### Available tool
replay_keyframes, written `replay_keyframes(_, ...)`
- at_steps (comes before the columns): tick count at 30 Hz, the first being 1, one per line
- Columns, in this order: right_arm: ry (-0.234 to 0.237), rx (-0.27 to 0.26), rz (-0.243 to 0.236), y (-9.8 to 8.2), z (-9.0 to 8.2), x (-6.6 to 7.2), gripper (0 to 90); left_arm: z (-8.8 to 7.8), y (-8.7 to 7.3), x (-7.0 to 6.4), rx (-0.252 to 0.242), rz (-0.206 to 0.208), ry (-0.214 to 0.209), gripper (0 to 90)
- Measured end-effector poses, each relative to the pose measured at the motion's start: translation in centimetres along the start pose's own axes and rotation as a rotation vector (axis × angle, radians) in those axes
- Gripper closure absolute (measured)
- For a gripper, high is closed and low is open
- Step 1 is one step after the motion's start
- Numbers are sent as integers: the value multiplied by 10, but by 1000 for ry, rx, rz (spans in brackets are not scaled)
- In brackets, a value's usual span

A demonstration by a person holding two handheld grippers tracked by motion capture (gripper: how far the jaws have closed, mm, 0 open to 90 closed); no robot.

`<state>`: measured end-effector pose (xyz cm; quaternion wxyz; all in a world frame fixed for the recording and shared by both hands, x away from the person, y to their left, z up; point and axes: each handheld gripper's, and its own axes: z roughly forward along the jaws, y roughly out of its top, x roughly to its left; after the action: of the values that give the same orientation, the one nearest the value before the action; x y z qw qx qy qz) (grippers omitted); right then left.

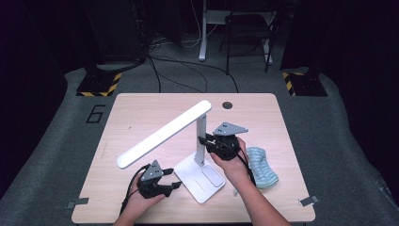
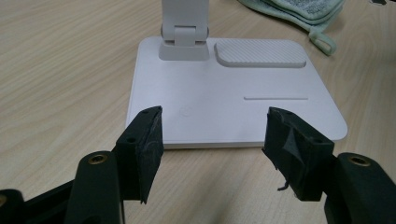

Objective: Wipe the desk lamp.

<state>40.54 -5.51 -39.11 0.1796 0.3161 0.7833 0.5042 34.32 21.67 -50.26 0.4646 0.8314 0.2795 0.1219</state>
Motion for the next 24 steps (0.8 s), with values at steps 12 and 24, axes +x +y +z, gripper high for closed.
replay_keyframes(12,29,26,-27,7,4,2,768,0,0,1,-1,8,2,370)
replay_keyframes(24,67,26,-58,11,10,-3,767,2,-1,3,4,7,6,364)
